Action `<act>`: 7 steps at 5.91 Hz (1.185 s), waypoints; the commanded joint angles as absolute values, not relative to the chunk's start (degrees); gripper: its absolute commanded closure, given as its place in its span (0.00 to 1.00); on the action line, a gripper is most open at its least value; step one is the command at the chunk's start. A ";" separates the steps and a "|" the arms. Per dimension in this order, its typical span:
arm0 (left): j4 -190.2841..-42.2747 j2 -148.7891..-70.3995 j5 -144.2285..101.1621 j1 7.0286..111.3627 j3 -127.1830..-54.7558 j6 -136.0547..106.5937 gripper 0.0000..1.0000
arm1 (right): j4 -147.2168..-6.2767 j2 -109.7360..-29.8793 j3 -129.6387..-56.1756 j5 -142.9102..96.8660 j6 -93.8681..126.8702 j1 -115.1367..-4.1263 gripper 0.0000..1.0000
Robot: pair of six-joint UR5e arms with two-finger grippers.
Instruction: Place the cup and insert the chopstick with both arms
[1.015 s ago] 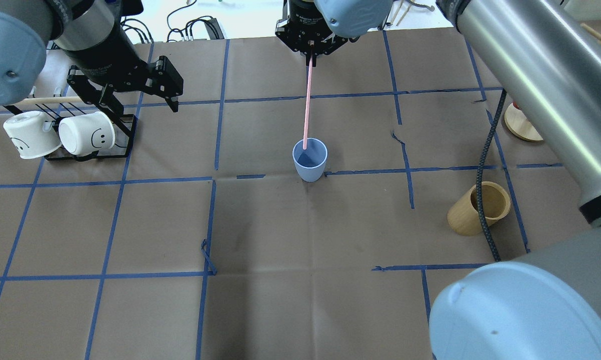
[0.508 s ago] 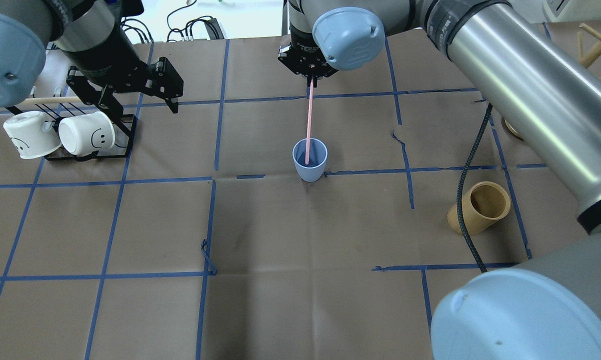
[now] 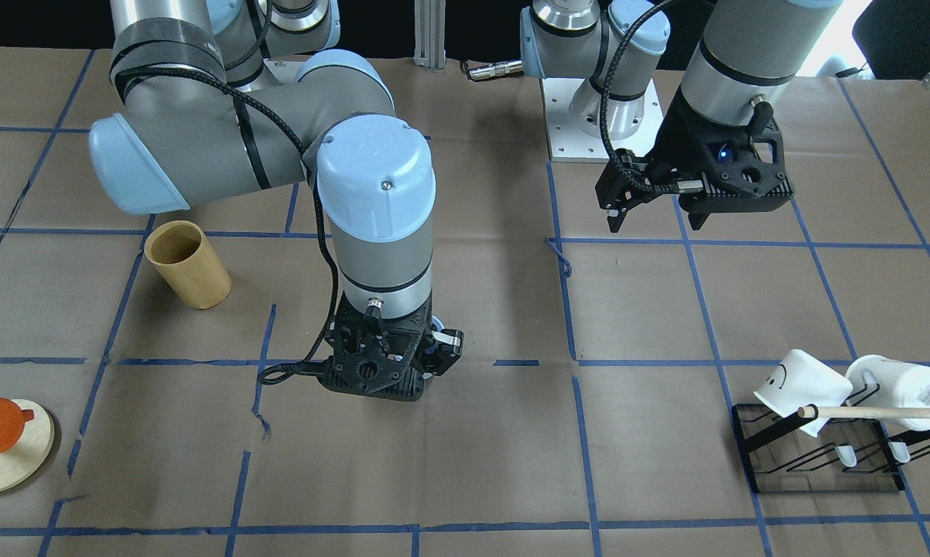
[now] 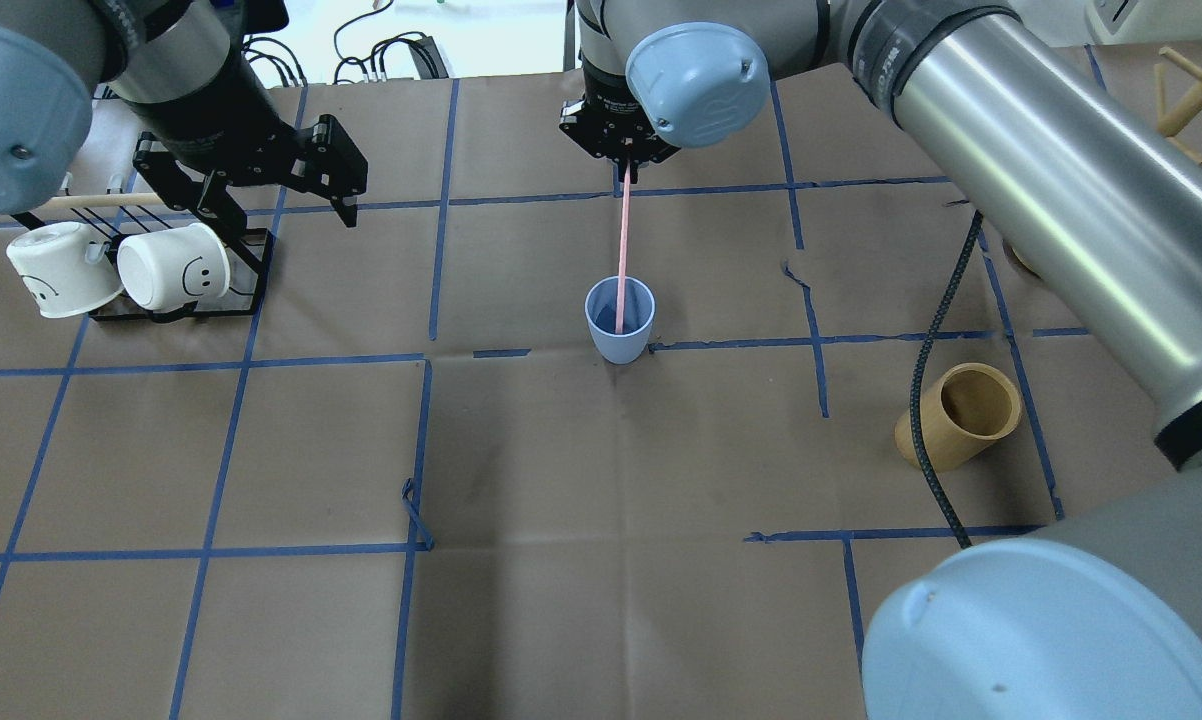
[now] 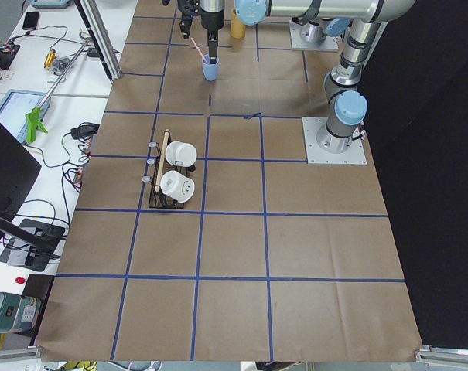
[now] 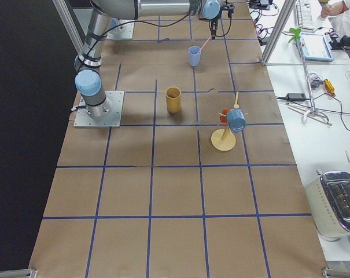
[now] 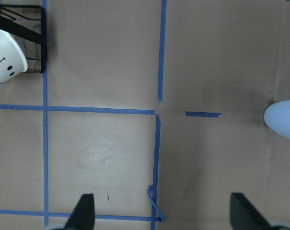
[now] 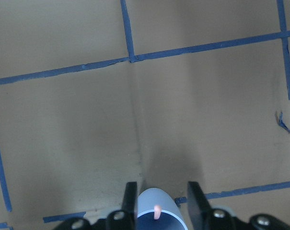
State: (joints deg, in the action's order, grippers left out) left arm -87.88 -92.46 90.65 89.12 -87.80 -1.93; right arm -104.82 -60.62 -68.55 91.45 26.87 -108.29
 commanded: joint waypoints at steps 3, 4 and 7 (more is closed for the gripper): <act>-87.89 -92.46 90.79 89.12 -87.80 -1.93 0.01 | -90.58 -74.48 -72.57 91.58 10.36 -98.66 0.00; -87.89 -92.46 90.79 89.21 -87.80 -1.93 0.01 | -89.74 -80.71 -79.65 91.67 5.15 -95.39 0.00; -87.89 -92.46 90.79 89.21 -87.80 -1.93 0.01 | -92.89 -90.00 -91.41 91.58 1.84 -89.47 0.00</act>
State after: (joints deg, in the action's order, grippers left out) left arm -87.89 -92.46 90.79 89.21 -87.80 -1.95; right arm -92.02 -88.66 -90.03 91.44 1.98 -90.30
